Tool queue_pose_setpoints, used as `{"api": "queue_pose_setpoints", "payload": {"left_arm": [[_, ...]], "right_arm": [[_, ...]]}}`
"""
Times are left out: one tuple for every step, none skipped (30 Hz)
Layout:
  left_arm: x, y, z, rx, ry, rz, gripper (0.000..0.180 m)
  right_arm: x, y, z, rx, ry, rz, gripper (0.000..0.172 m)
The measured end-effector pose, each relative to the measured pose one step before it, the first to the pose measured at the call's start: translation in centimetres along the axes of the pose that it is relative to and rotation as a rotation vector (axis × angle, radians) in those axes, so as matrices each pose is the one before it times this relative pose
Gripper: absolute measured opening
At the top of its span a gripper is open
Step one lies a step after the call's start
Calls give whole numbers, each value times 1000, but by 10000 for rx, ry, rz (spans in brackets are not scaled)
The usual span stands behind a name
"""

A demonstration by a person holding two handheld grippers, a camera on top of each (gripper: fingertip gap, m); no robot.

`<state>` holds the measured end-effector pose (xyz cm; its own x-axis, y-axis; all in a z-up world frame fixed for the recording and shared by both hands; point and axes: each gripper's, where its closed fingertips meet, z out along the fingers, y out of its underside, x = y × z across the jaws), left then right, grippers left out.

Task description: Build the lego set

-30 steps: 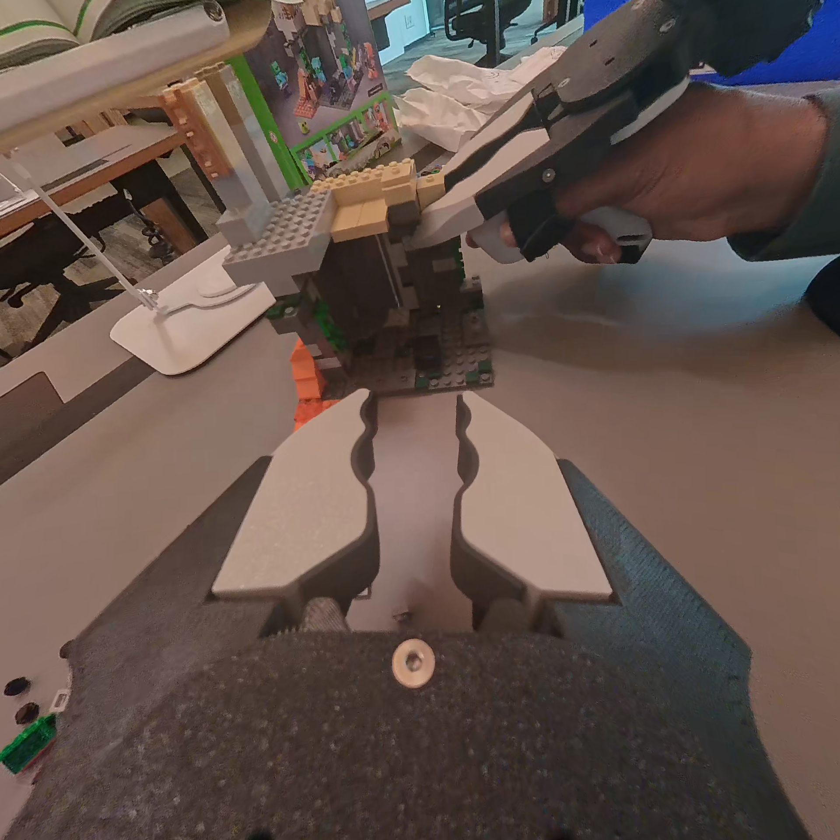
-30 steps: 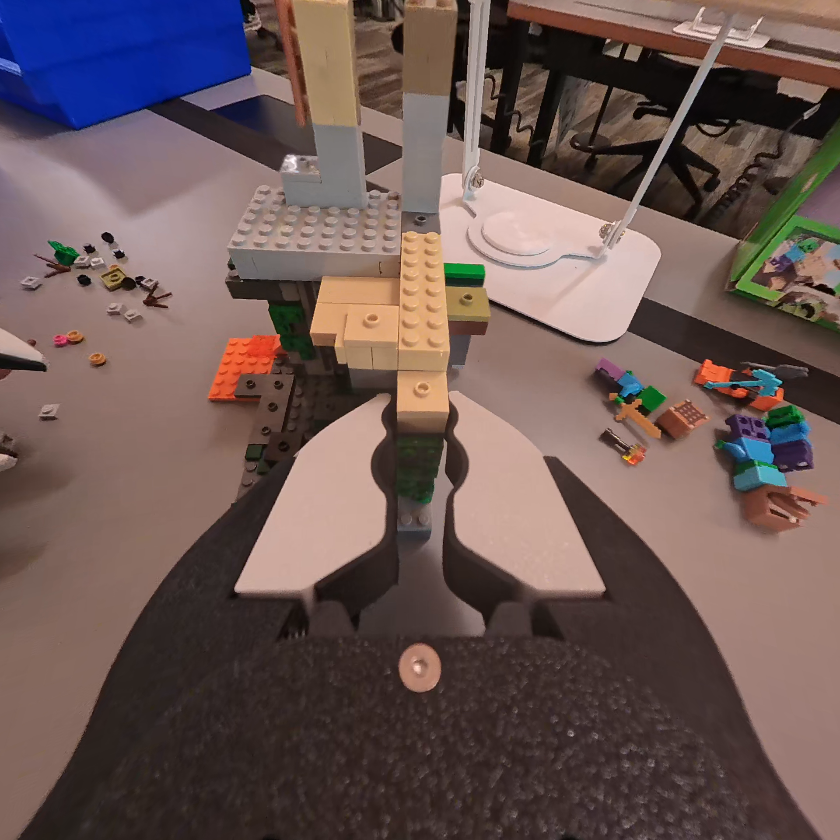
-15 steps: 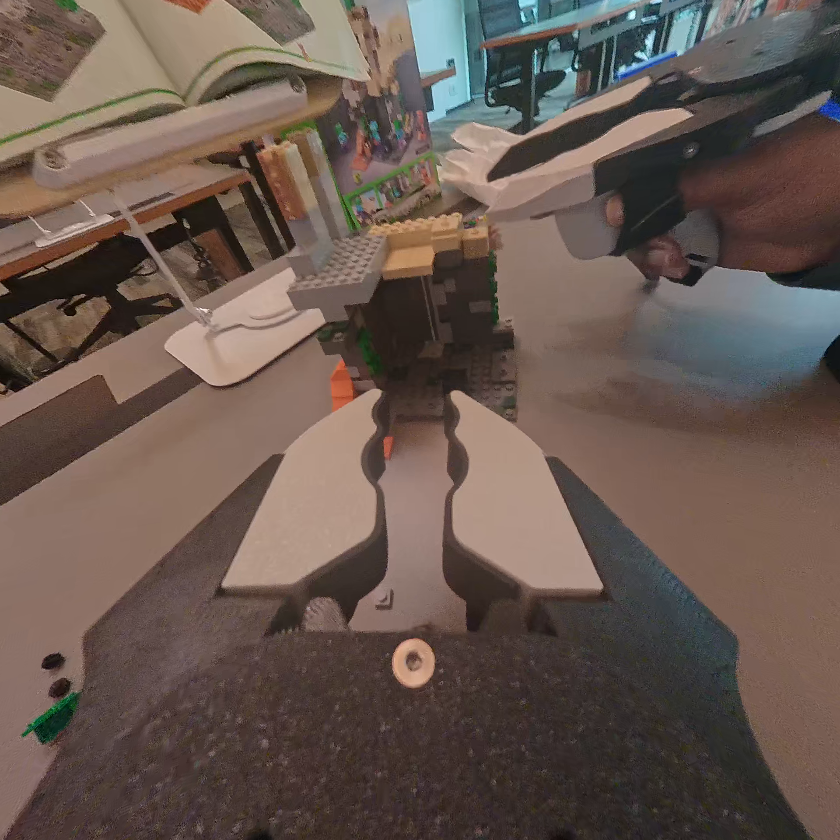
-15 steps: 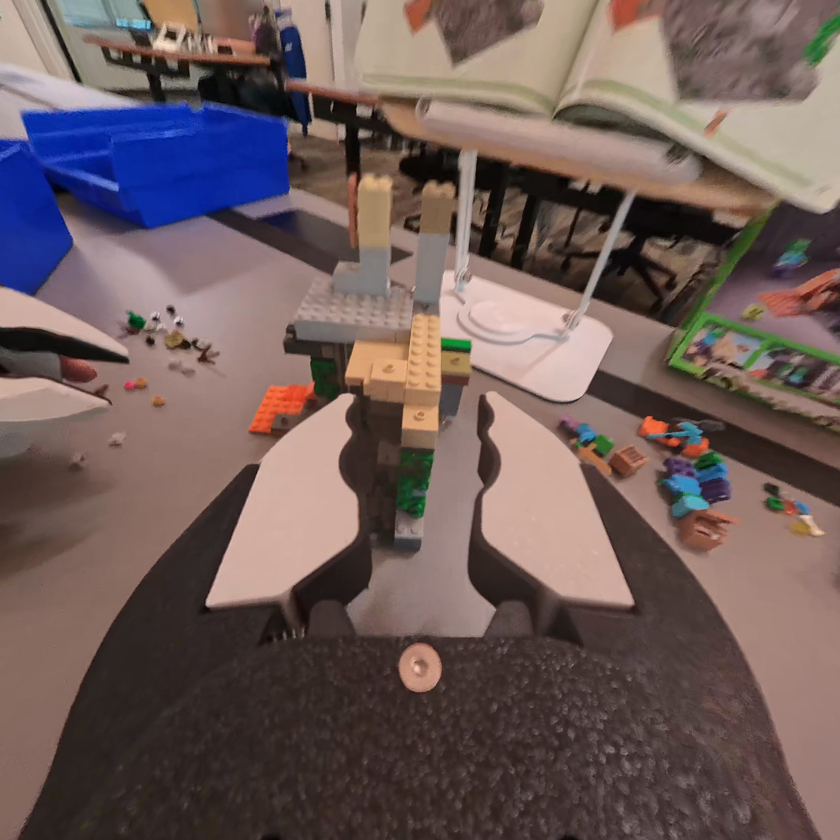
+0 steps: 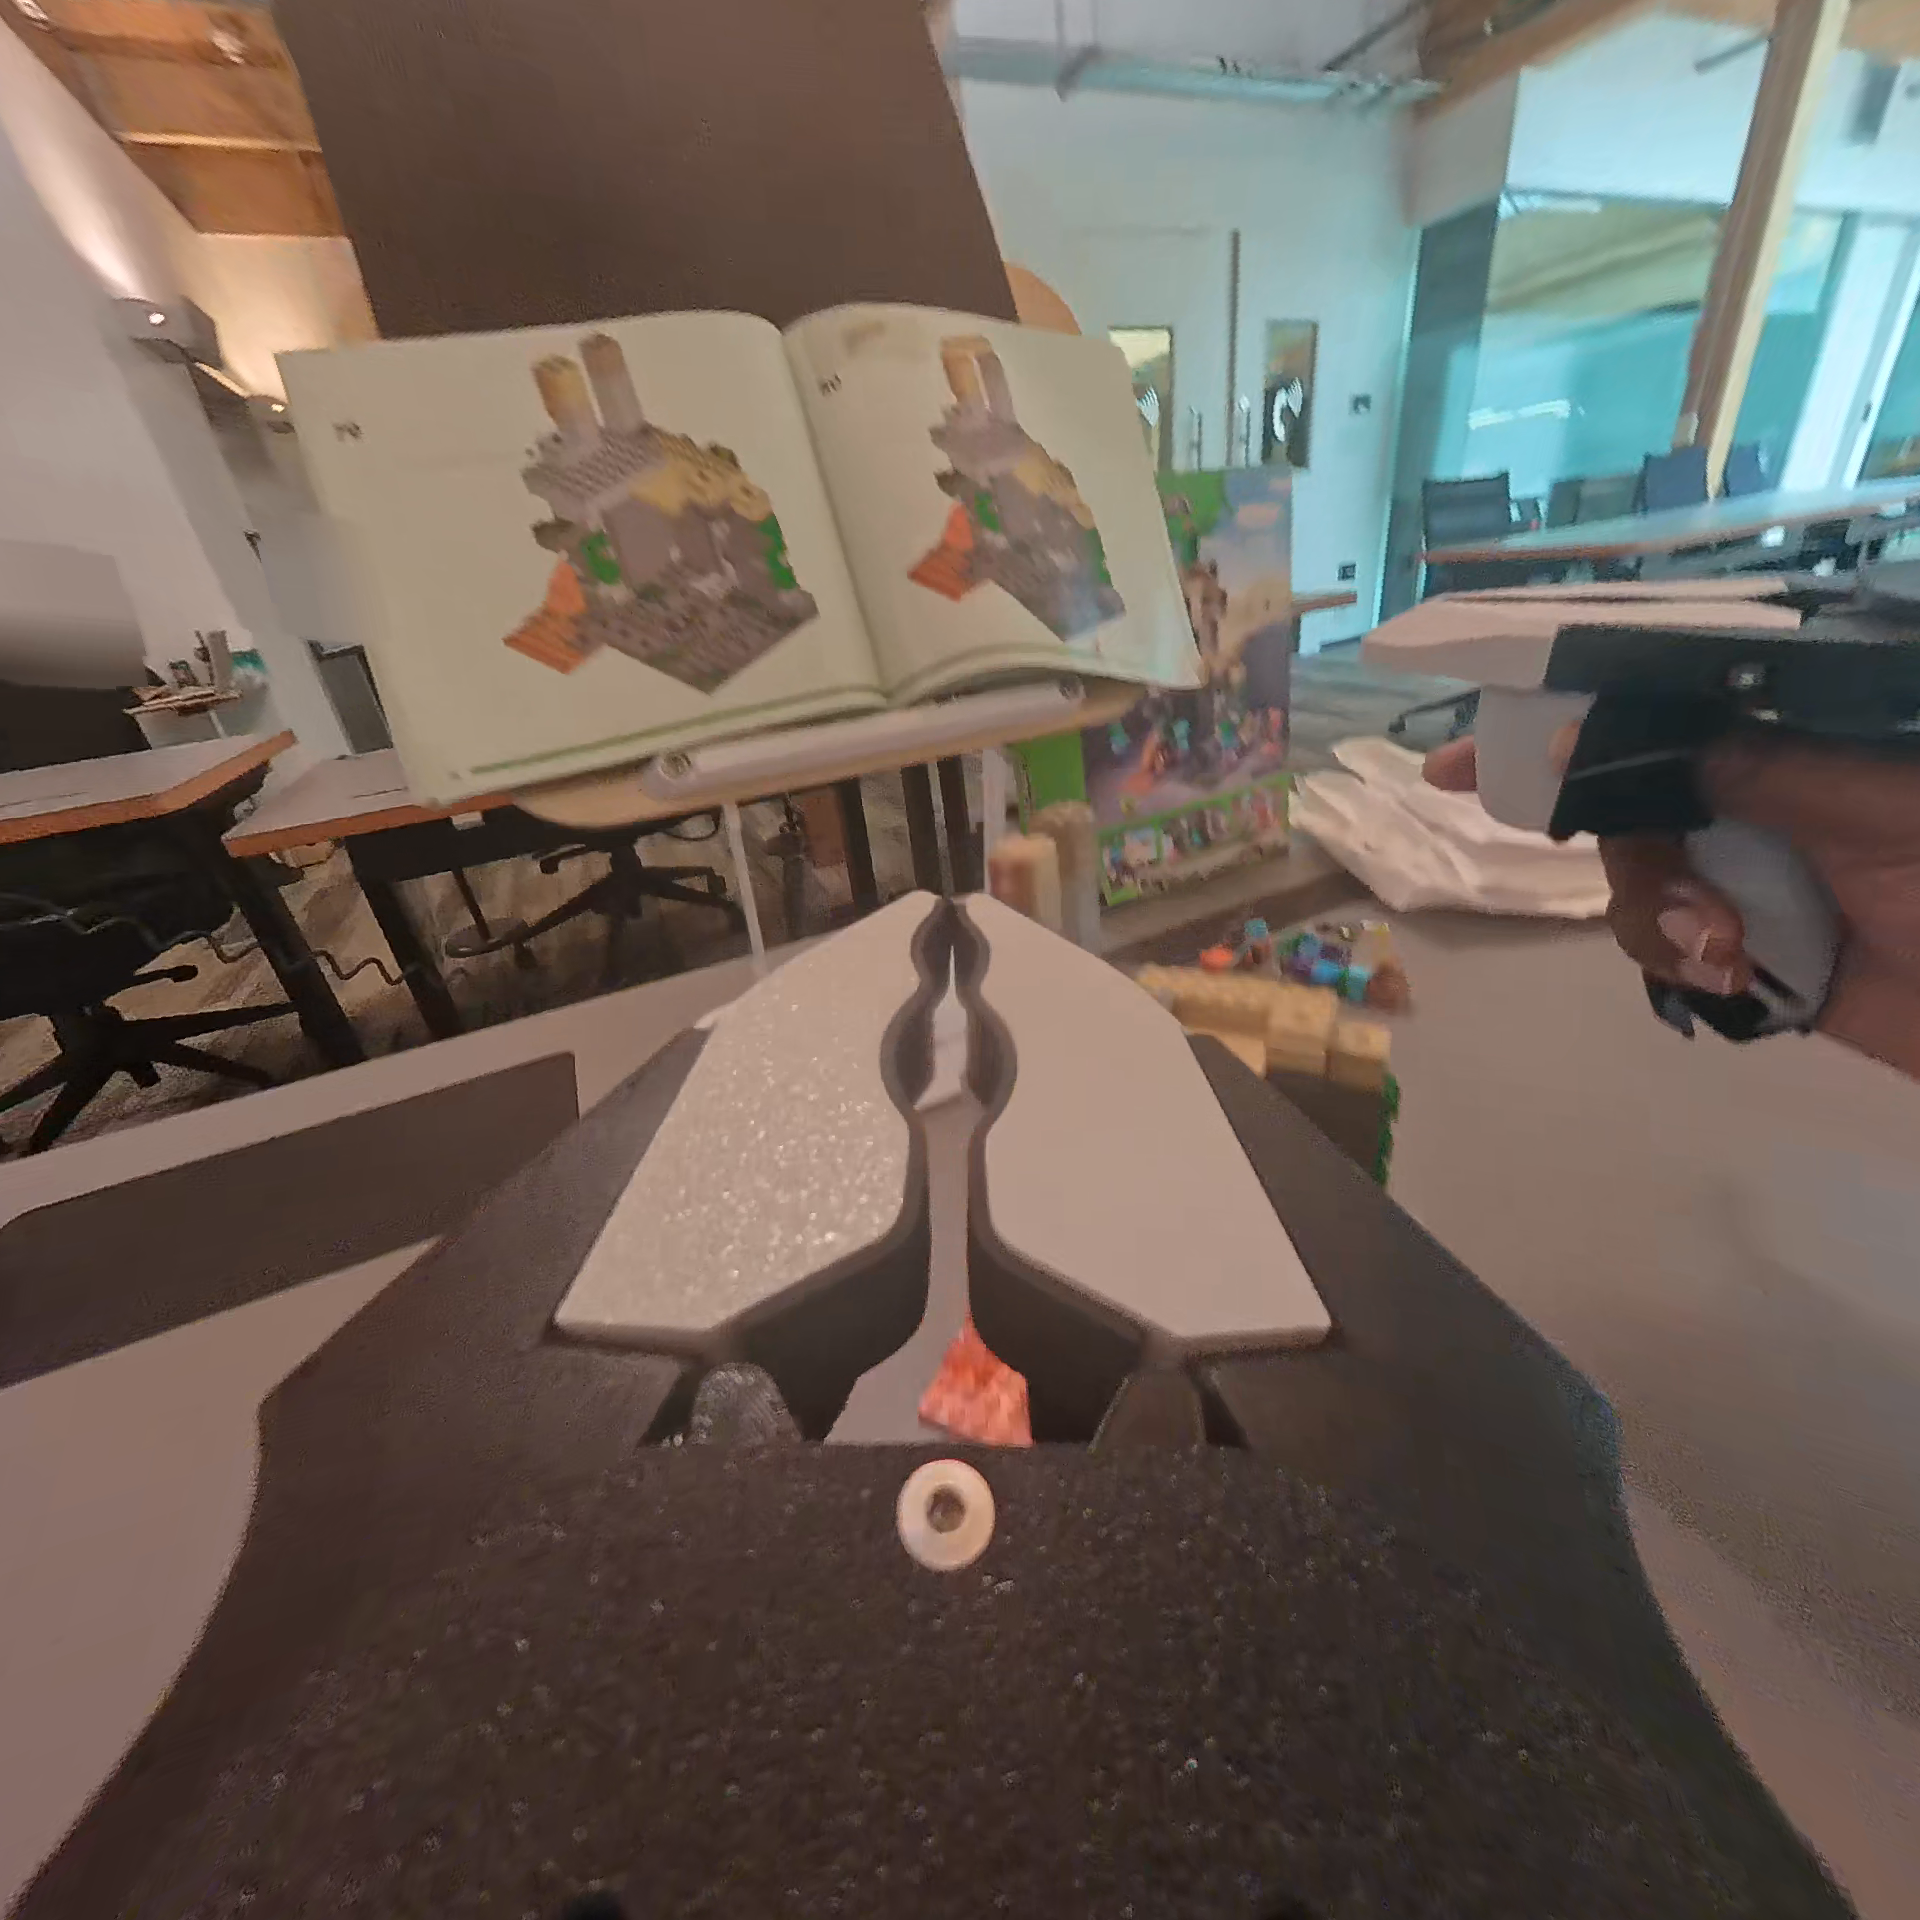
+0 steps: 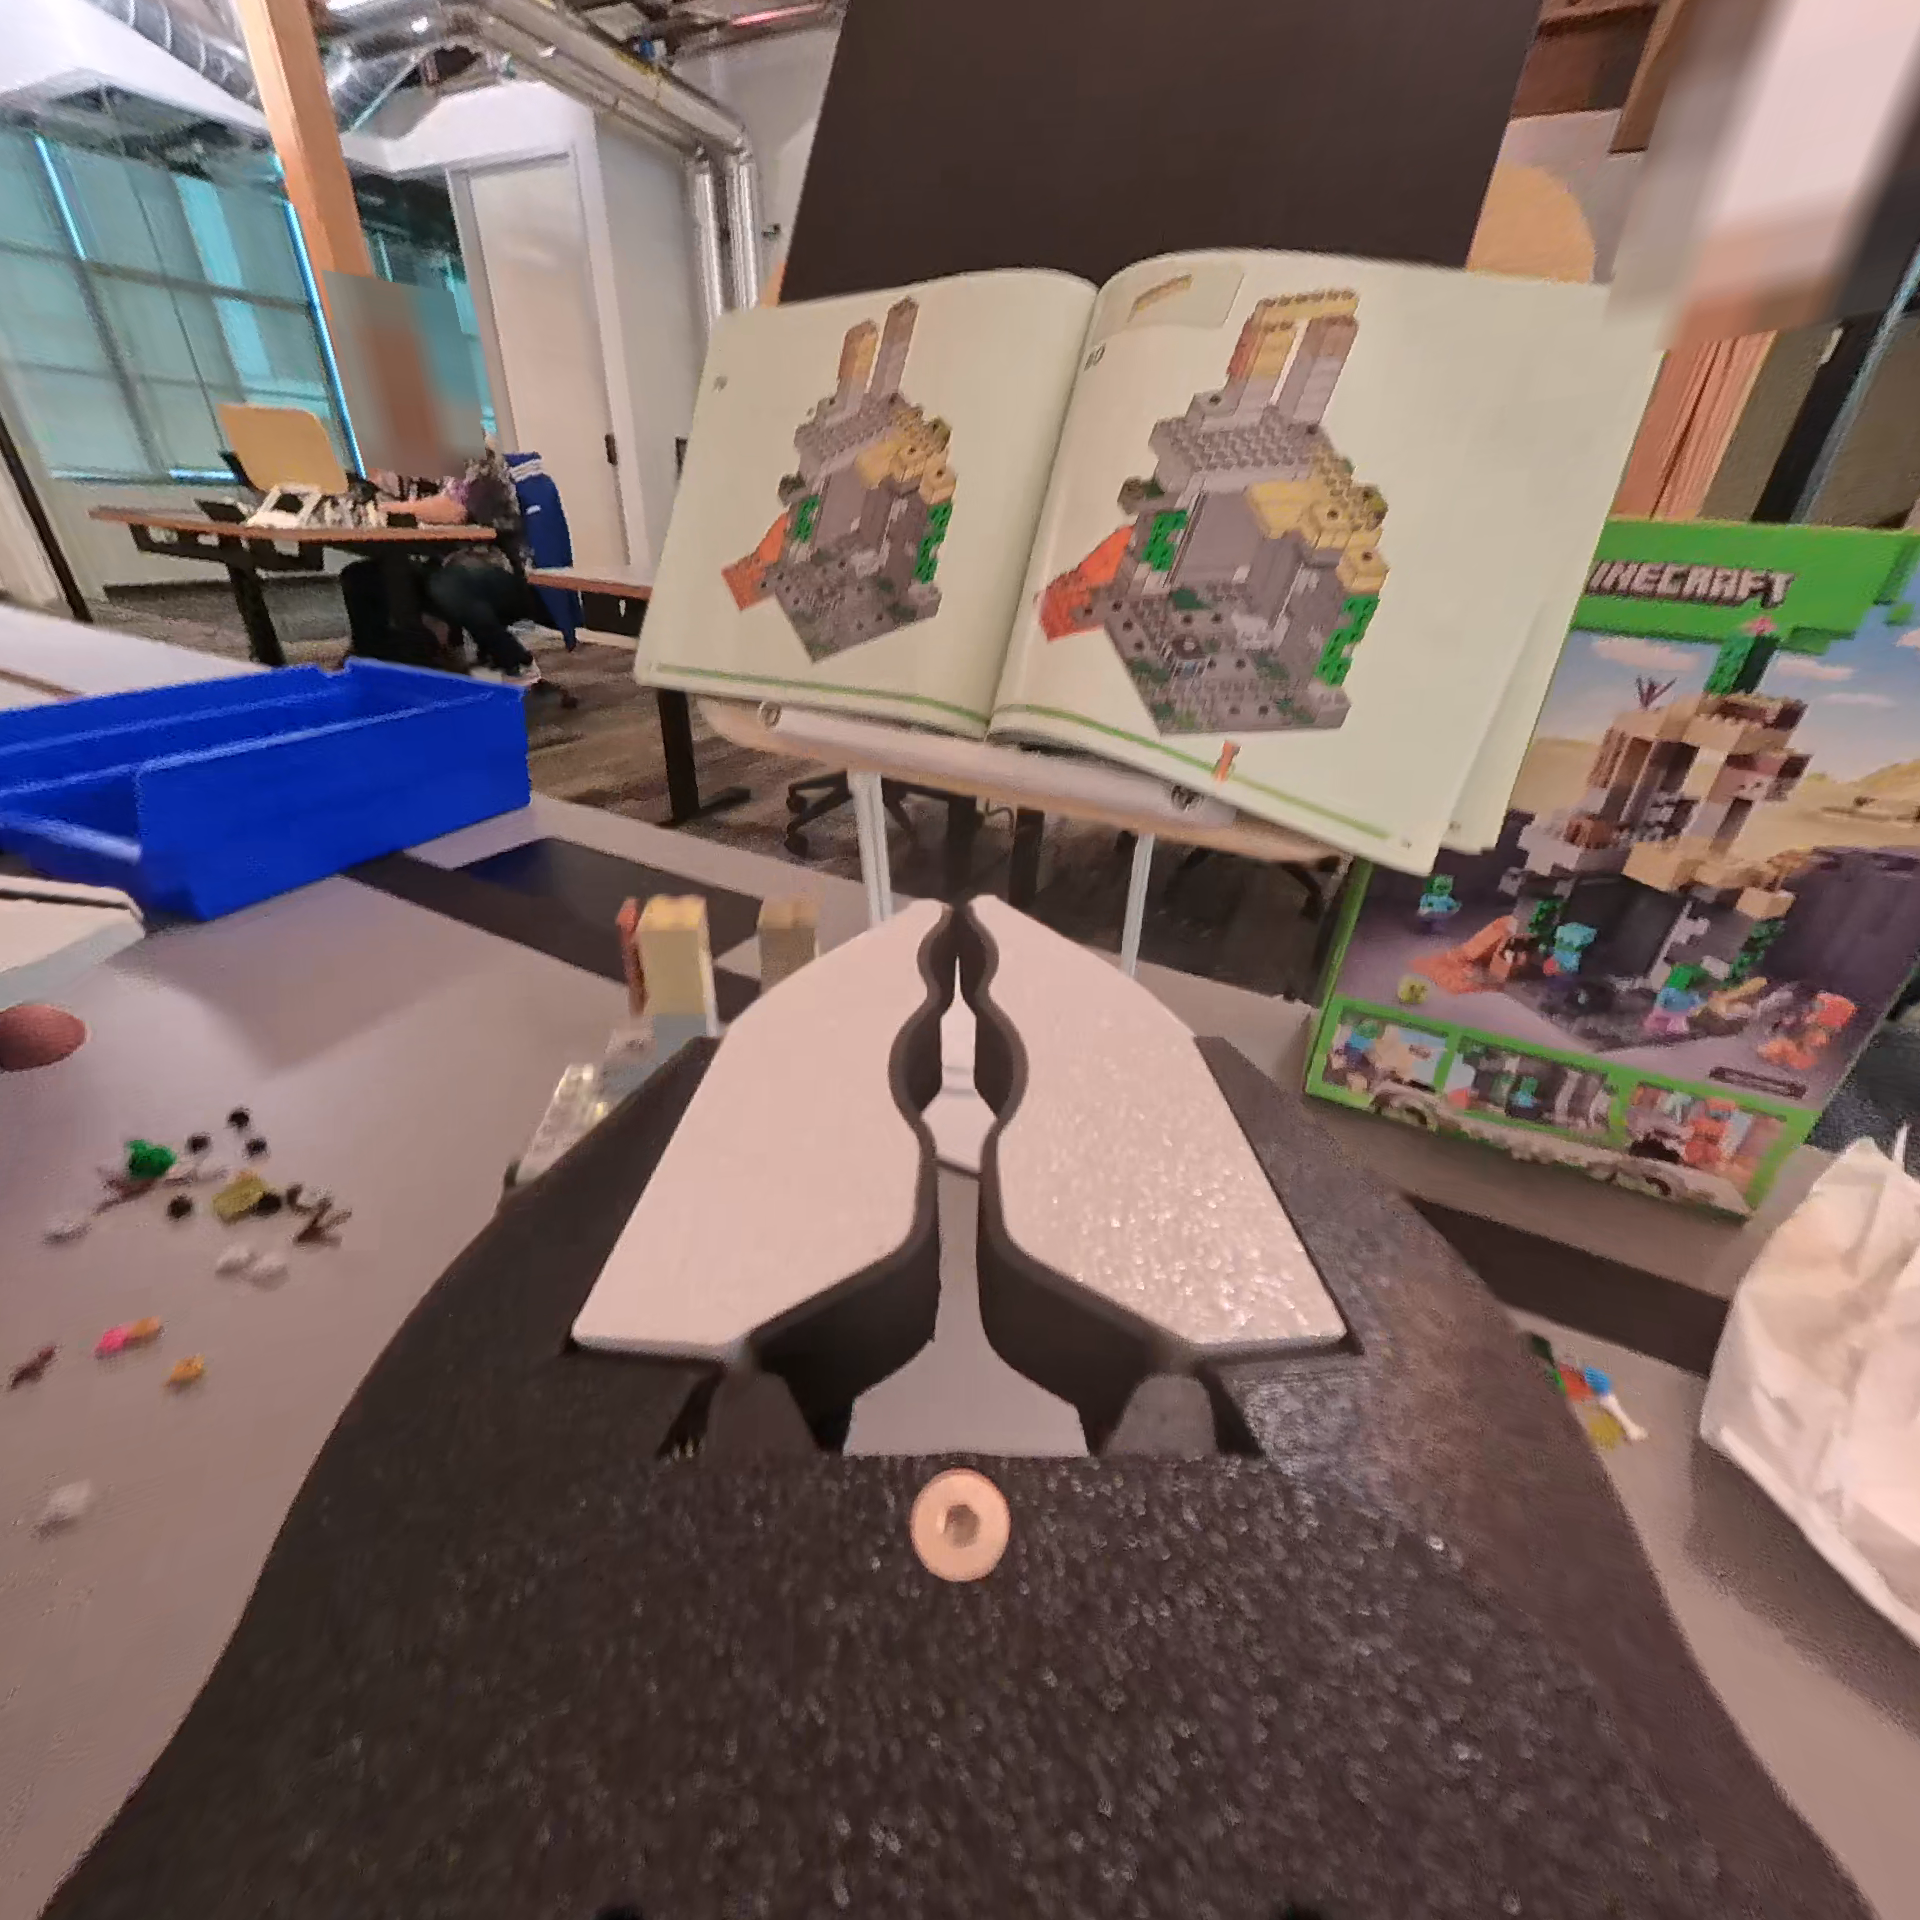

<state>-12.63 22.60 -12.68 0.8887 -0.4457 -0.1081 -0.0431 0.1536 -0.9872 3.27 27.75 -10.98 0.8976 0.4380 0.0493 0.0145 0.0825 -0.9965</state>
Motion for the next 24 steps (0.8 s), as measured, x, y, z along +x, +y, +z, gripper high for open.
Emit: {"api": "queue_pose_setpoints", "payload": {"left_arm": [[-464,-821,734,186,-135,-88,0],[-516,-812,745,164,-177,43,0],[-531,-638,785,55,-177,25,0],[-437,-507,741,0,-98,-164,0],[-424,-631,595,142,-82,-287,0],[-333,-517,465,137,-32,-235,0],[-315,-159,364,-18,-40,-74,0],[-303,77,197,-39,-54,67,0],[-261,256,29,-38,-36,115,0],[-226,384,-92,-36,-32,80,0],[-137,500,-111,-54,8,32,0],[-68,620,-71,-126,28,-3,0],[-23,658,-34,-180,36,-16,0],[-19,539,-18,-133,13,-2,0],[-7,423,-6,-86,12,9,0],[59,400,49,-97,28,18,0],[85,336,80,-94,25,37,0],[125,260,105,-69,34,71,0],[138,203,101,-61,38,111,0],[119,179,83,-49,10,136,0],[107,137,69,-35,6,131,0],[107,142,59,-32,13,109,0],[98,134,56,-40,20,101,0],[71,131,44,-40,5,104,0]], "right_arm": [[344,-714,755,80,63,66,0],[303,-785,810,92,53,26,0],[316,-803,840,74,70,8,0],[342,-830,868,84,110,-1,0],[236,-864,896,92,64,-18,0],[222,-795,948,42,79,-51,0],[237,-782,979,51,112,-94,0],[199,-735,1023,30,94,-122,0],[181,-705,1054,21,70,-123,0],[188,-694,1087,11,62,-122,0],[225,-724,1090,28,68,-122,0],[254,-711,1070,50,73,-115,0],[307,-640,1066,51,116,-46,0],[196,-501,1058,16,51,38,0],[189,-393,1016,-6,52,50,0],[276,-339,937,12,125,59,0],[130,-231,869,-8,39,85,0],[46,-104,789,-50,-10,123,0],[67,-47,694,-42,21,71,0],[85,-31,618,-24,54,-1,0],[77,15,561,-28,49,-29,0],[46,72,504,-47,36,-33,0],[6,86,474,-56,21,-48,0],[24,55,409,-35,39,-62,0]]}}
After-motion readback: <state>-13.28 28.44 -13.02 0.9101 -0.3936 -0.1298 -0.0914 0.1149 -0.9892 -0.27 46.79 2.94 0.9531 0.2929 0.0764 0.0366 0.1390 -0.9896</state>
